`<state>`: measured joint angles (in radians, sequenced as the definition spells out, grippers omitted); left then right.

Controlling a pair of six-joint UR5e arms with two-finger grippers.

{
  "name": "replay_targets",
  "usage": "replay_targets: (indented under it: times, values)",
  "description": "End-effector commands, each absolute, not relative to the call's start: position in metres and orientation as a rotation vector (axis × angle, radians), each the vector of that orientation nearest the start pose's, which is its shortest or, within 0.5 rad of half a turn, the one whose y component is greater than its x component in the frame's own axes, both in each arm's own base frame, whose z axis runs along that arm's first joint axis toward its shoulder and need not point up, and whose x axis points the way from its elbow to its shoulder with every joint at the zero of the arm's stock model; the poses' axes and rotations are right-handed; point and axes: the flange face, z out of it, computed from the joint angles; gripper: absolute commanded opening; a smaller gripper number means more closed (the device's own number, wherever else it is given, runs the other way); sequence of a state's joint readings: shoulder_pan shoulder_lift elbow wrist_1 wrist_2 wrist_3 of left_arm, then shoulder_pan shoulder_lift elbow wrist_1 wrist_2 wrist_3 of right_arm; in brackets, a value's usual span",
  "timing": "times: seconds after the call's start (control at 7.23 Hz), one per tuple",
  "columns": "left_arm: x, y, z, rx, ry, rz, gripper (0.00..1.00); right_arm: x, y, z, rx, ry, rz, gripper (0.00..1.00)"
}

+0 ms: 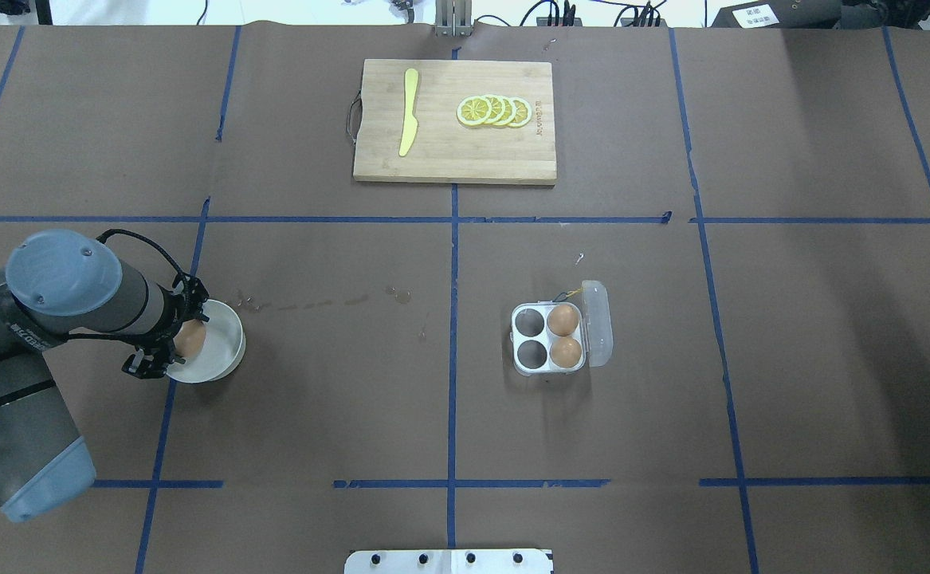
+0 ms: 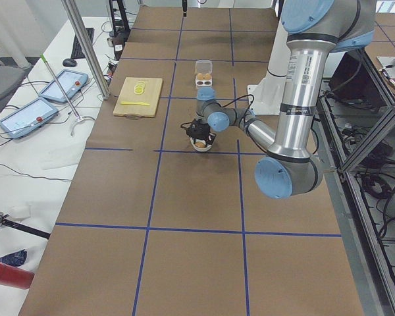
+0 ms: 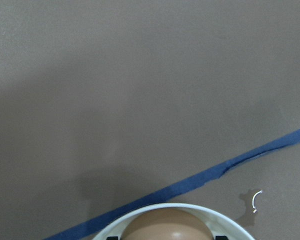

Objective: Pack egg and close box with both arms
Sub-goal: 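Lift the egg with the left gripper and carry it to the carton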

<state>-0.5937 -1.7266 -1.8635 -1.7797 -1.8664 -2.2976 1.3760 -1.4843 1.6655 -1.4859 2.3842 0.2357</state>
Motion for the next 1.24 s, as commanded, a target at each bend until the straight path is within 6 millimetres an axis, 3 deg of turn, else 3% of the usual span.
replay_targets:
  times: [0.0,0.28,0.69,0.97,1.11]
  values:
    - [0.399,-0.397,0.414,-0.346,0.660,-1.168,0.00,-0.042,-0.530,0.553,0.078,-0.844,-0.071,1.00]
    - [0.385,-0.396,0.371,-0.339,0.677,-1.165,0.00,-0.042,-0.530,0.553,0.078,-0.842,-0.071,1.00]
    - [0.412,-0.414,0.293,-0.339,0.753,-1.135,0.00,-0.042,-0.531,0.554,0.077,-0.839,-0.070,1.00]
    - [0.442,-0.430,0.242,-0.312,0.824,-1.042,0.00,-0.043,-0.531,0.555,0.074,-0.839,-0.070,1.00]
    - [0.447,-0.432,0.220,-0.289,0.867,-0.976,0.00,-0.043,-0.531,0.556,0.072,-0.838,-0.070,1.00]
